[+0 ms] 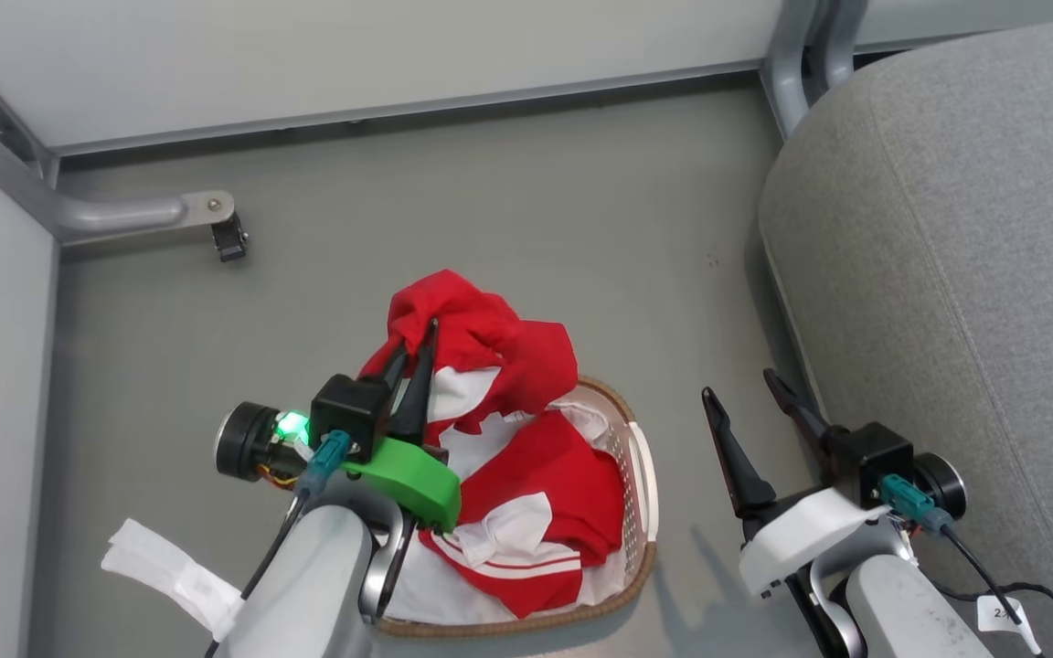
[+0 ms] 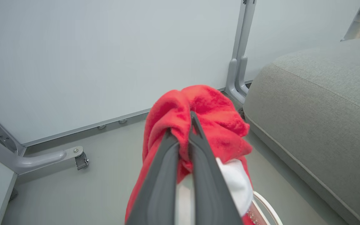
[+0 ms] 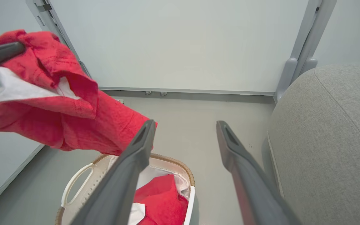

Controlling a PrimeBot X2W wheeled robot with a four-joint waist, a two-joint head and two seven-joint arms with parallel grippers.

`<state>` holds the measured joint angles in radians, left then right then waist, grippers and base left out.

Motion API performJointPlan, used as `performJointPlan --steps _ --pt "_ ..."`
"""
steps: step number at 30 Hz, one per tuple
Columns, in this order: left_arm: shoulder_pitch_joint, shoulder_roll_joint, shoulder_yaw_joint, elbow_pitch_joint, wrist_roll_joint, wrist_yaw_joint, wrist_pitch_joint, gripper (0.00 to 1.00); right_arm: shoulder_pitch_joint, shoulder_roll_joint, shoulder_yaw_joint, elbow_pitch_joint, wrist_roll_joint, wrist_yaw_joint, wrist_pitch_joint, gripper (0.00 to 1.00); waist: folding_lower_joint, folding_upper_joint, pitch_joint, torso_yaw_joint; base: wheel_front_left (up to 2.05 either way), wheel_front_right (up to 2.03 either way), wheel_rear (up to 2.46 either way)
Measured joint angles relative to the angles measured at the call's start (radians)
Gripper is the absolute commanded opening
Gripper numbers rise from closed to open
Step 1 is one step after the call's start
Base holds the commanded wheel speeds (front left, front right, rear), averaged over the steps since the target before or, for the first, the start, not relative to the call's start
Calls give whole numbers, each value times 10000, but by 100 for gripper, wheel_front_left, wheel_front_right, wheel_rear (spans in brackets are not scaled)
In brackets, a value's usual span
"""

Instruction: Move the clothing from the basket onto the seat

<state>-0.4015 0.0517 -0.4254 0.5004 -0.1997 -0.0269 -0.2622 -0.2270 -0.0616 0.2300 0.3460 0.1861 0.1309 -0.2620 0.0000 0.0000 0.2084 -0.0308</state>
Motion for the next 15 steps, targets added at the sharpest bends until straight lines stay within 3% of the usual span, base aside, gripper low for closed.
performJointPlan --steps 8,15 --pt "-308 -15 -631 -1450 -456 -270 0 0 353 15 205 40 0 0 2 100 0 0 -658 207 0 0 0" --pt "-507 -23 -1237 -2349 -800 -121 -2 0 564 19 395 48 0 0 0 100 0 0 -1042 278 0 0 0"
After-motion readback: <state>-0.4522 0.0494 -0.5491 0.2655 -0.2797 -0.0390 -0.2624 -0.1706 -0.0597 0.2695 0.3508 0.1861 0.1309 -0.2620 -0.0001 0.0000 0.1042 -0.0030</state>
